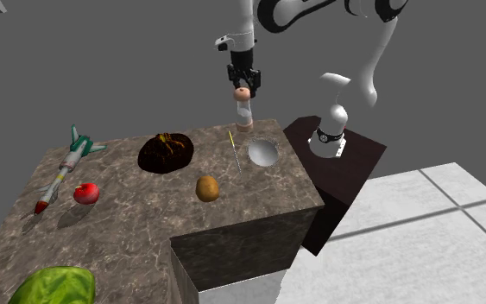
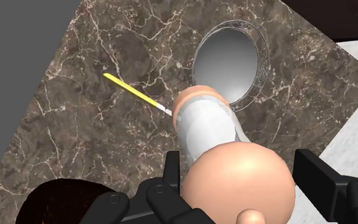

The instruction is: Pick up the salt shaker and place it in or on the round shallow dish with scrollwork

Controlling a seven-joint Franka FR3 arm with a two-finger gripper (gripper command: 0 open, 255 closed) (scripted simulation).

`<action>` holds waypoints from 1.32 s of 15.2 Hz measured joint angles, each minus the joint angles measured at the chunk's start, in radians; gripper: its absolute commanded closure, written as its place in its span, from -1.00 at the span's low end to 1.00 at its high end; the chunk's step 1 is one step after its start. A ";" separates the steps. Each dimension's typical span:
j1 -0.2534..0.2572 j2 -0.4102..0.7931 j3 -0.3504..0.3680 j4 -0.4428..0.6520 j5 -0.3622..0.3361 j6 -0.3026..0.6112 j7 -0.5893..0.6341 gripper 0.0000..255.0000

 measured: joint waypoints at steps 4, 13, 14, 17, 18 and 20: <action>-0.019 -0.168 0.063 -0.103 -0.031 -0.061 0.066 1.00; -0.039 -0.299 0.106 -0.246 -0.045 -0.053 0.114 1.00; -0.041 -0.300 0.102 -0.260 -0.048 -0.039 0.112 1.00; -0.043 -0.300 0.096 -0.300 -0.053 0.001 0.112 1.00; -0.045 -0.301 0.094 -0.314 -0.056 0.013 0.112 1.00; -0.046 -0.303 0.091 -0.338 -0.059 0.036 0.112 1.00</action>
